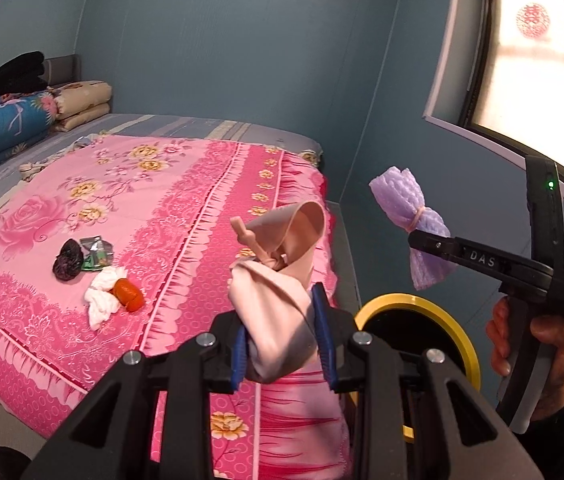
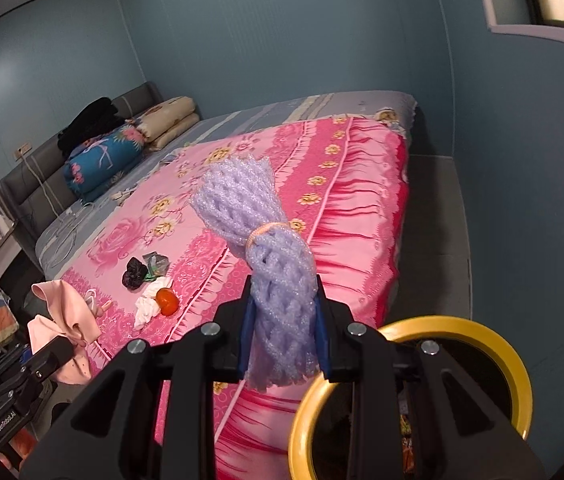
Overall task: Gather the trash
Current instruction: 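Lift the pink cloth and purple net and carry both over the bin, then open both grippers to drop the cloth and net into the bin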
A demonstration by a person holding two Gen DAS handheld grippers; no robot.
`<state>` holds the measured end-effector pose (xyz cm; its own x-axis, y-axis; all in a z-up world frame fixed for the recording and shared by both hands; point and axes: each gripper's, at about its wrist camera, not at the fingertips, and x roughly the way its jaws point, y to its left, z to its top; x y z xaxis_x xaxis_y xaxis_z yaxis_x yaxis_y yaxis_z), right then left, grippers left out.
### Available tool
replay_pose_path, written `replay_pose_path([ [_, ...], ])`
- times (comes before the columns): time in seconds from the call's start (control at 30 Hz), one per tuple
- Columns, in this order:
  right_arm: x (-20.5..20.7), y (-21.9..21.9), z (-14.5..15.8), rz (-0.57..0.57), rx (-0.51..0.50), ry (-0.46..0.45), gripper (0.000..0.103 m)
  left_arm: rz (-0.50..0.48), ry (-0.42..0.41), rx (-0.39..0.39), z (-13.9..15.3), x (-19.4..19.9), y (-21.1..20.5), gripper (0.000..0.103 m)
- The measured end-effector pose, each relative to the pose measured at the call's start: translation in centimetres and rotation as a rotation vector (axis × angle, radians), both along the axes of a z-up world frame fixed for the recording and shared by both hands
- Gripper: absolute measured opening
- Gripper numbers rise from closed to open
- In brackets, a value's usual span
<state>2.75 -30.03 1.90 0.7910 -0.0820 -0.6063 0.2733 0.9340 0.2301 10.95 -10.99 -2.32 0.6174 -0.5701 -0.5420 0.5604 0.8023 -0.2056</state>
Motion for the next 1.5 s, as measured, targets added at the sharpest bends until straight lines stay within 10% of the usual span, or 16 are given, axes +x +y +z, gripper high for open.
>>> replay_pose_path([
  [1.5, -10.9, -11.3, -4.5, -0.292, 0.219, 0.053, 0.031, -0.363, 0.179, 0.056, -5.1, -3.6, -15.7, 0.038],
])
